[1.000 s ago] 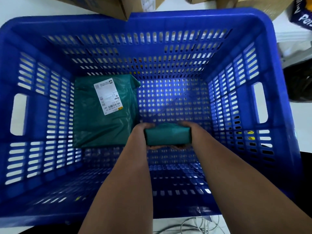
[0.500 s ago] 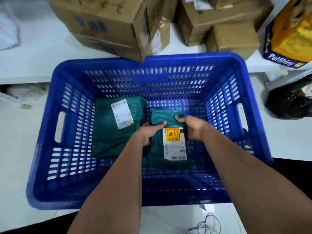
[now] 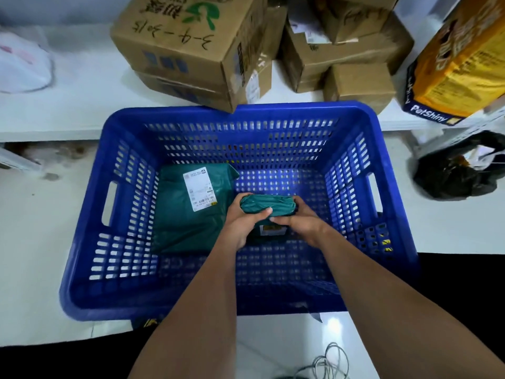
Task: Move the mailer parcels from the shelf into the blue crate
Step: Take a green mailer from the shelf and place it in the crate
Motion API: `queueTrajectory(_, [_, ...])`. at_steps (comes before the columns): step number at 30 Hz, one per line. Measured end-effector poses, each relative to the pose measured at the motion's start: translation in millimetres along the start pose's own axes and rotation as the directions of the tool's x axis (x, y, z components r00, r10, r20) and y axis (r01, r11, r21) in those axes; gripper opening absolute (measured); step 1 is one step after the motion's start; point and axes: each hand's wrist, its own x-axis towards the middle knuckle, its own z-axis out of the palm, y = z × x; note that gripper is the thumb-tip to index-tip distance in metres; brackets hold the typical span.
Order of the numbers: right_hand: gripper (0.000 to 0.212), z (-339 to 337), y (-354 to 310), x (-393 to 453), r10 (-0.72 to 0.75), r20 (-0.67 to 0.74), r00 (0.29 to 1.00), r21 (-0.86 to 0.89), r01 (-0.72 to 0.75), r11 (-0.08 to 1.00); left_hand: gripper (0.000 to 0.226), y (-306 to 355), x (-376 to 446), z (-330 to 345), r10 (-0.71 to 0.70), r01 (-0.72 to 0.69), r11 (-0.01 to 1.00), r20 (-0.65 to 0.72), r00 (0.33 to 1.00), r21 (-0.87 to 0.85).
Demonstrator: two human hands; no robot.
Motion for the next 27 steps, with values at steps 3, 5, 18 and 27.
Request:
queueTrajectory(3, [0.069, 3.2, 10.4, 2.0, -0.06, 0.044, 0.997, 0.021, 0.059, 0.998, 0.044, -6.8, 1.2, 2.1, 0.063, -0.061, 0.997, -0.023, 0.998, 0.054])
queueTrajectory(5, [0.068, 2.2, 15.4, 2.7, -0.092, 0.058, 0.994, 0.047, 0.089, 0.995, 0.038, -10.2, 3.4, 1.3, 0.063, -0.061, 0.995, -0.026, 0.998, 0.081])
queueTrajectory(18, [0.03, 13.1, 22.3, 13.4, -0.243, -0.19, 0.951, 0.052, 0.257, 0.965, 0.057, -27.1, -1.5, 8.9, 0.345, -0.32, 0.917, -0.069, 0.936, 0.24])
queueTrajectory(27, [0.026, 23.1, 22.1, 9.8, -0.25, -0.234, 0.94, 0.106, 0.28, 0.954, 0.022, -19.1, 3.4, 9.8, 0.376, -0.302, 0.866, -0.122, 0.918, 0.398])
